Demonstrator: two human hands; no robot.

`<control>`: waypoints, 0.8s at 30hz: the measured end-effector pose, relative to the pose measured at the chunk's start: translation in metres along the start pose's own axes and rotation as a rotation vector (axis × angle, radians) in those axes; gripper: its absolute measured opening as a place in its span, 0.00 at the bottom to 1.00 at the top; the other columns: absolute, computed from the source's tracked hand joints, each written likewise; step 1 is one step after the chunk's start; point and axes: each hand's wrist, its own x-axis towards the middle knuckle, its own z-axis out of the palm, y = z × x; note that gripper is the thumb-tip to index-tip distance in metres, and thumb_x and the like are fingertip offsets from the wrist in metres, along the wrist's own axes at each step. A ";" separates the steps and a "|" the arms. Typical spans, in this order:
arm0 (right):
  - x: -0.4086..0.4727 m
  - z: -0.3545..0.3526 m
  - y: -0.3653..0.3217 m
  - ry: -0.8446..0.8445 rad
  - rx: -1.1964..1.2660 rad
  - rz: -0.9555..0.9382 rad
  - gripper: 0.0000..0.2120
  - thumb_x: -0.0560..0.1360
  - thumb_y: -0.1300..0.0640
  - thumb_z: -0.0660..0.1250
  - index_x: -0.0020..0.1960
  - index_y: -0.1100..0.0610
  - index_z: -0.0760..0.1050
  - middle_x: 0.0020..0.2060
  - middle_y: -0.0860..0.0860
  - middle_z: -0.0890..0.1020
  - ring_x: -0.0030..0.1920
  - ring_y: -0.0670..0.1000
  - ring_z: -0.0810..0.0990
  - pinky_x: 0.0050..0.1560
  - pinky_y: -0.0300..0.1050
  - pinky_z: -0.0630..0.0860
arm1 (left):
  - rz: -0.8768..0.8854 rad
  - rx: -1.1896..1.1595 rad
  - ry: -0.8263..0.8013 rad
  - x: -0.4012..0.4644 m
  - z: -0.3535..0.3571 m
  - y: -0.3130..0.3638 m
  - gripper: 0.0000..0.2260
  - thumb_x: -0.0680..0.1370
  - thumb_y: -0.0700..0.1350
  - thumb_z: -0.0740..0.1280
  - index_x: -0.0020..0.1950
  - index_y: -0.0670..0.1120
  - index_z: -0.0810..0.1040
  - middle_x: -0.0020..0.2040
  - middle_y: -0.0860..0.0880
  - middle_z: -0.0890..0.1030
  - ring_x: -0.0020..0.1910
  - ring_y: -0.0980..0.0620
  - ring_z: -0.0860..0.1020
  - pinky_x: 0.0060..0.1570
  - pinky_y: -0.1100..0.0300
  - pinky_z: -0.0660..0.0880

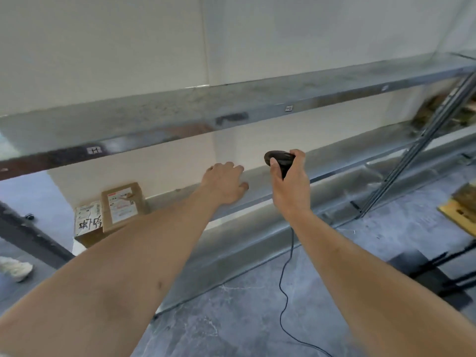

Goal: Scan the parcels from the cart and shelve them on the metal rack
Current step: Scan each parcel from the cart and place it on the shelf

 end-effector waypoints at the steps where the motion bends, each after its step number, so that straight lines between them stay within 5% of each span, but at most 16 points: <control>1: 0.004 -0.020 0.007 0.024 -0.005 0.004 0.20 0.85 0.43 0.62 0.72 0.48 0.61 0.58 0.53 0.81 0.52 0.56 0.81 0.52 0.56 0.80 | 0.028 0.001 0.013 0.006 -0.004 0.022 0.25 0.84 0.60 0.59 0.76 0.48 0.71 0.71 0.44 0.75 0.68 0.38 0.74 0.66 0.44 0.73; 16: 0.047 -0.326 0.136 0.375 -0.116 0.099 0.19 0.84 0.39 0.60 0.69 0.44 0.61 0.53 0.53 0.80 0.50 0.56 0.81 0.49 0.56 0.79 | 0.427 -0.075 0.131 0.077 -0.036 0.382 0.19 0.82 0.59 0.60 0.66 0.49 0.78 0.63 0.45 0.80 0.63 0.39 0.78 0.60 0.47 0.74; 24: 0.069 -0.463 0.203 0.590 -0.189 0.179 0.21 0.84 0.39 0.61 0.72 0.46 0.61 0.54 0.52 0.80 0.51 0.56 0.80 0.49 0.55 0.79 | 0.680 -0.077 0.159 0.127 -0.044 0.551 0.23 0.83 0.60 0.60 0.72 0.49 0.75 0.68 0.45 0.78 0.67 0.40 0.76 0.66 0.44 0.74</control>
